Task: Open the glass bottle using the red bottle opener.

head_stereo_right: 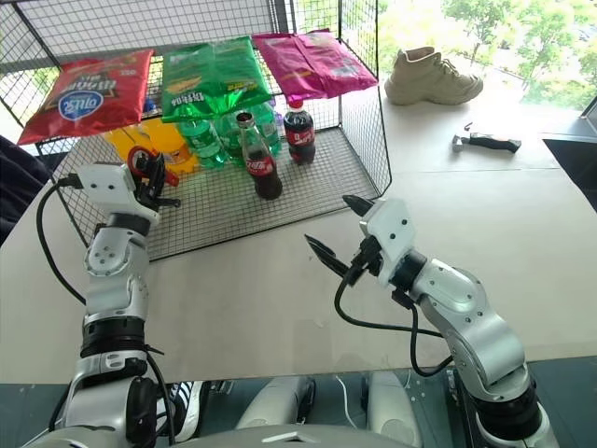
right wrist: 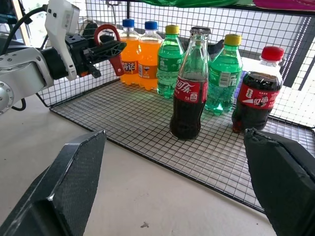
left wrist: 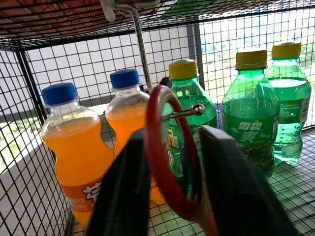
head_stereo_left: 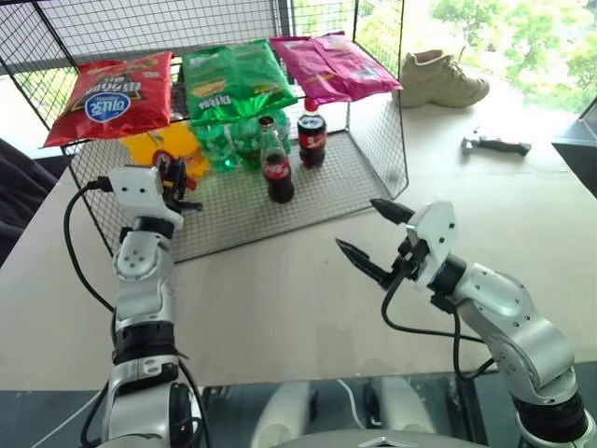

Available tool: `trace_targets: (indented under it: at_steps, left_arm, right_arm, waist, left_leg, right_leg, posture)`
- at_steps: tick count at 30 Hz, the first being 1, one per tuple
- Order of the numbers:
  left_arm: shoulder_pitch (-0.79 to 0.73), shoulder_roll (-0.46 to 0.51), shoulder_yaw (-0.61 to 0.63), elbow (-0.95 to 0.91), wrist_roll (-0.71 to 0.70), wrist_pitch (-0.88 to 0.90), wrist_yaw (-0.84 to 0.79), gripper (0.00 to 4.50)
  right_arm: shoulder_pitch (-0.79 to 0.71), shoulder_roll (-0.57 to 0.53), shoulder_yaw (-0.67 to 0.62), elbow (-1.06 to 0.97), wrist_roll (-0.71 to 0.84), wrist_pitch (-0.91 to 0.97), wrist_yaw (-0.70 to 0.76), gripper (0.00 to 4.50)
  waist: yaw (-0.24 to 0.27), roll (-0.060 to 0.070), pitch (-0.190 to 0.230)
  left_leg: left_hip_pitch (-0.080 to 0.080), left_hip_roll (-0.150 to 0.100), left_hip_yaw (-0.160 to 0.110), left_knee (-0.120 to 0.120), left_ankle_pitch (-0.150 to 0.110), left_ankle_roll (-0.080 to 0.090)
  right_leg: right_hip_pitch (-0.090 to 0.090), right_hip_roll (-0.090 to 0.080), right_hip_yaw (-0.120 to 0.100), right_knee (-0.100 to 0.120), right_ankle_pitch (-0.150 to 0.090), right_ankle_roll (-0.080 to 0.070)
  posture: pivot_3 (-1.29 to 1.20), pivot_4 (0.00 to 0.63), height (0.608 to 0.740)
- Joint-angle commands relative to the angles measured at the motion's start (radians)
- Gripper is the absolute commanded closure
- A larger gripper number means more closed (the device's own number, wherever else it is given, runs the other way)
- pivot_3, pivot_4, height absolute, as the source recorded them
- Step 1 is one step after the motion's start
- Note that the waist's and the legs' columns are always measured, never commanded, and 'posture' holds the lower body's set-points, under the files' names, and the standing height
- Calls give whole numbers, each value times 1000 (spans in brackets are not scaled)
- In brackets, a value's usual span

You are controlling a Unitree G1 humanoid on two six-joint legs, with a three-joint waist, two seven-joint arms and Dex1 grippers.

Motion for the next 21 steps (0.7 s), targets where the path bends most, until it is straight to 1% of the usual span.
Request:
trace_targets:
  at_steps: [1,4,6,14,18,21]
  left_arm:
    - [15,-3,3,-59,-3,-23,15,4319]
    - [36,-21,6,-111,-15,-4,33,4319]
    - [42,-49,14,-162,-61,39,43,4319]
    - [52,-127,55,-327,-322,254,33,4319]
    - [45,-163,94,-366,-498,371,33,4319]
    - [47,-167,109,-384,-560,415,30,4319]
  right_arm:
    - [-2,-3,-8,-42,4,-23,3,0]
    - [-5,-6,-12,-39,4,-24,8,0]
    - [-6,-7,-13,-36,4,-24,11,0]
    - [-3,-13,-7,-26,0,-33,23,0]
    - [-10,-11,-1,-16,-6,-37,27,0]
    - [-10,-10,2,-14,-7,-42,28,0]
  waist:
    - [0,0,0]
    - [1,0,0]
    - [1,0,0]
    - [3,0,0]
    - [3,0,0]
    - [3,0,0]
  left_leg:
    - [0,0,0,0,0,0]
    - [0,0,0,0,0,0]
    - [0,0,0,0,0,0]
    - [0,0,0,0,0,0]
    - [0,0,0,0,0,0]
    - [0,0,0,1,0,0]
  right_leg:
    - [0,0,0,0,0,0]
    - [0,0,0,0,0,0]
    - [0,0,0,0,0,0]
    - [0,-1,0,0,0,0]
    - [0,0,0,0,0,0]
    - [0,1,0,0,0,0]
  posture:
    - [0,150,740]
    - [0,150,740]
    - [0,150,740]
    - [0,150,740]
    - [0,150,740]
    - [0,150,740]
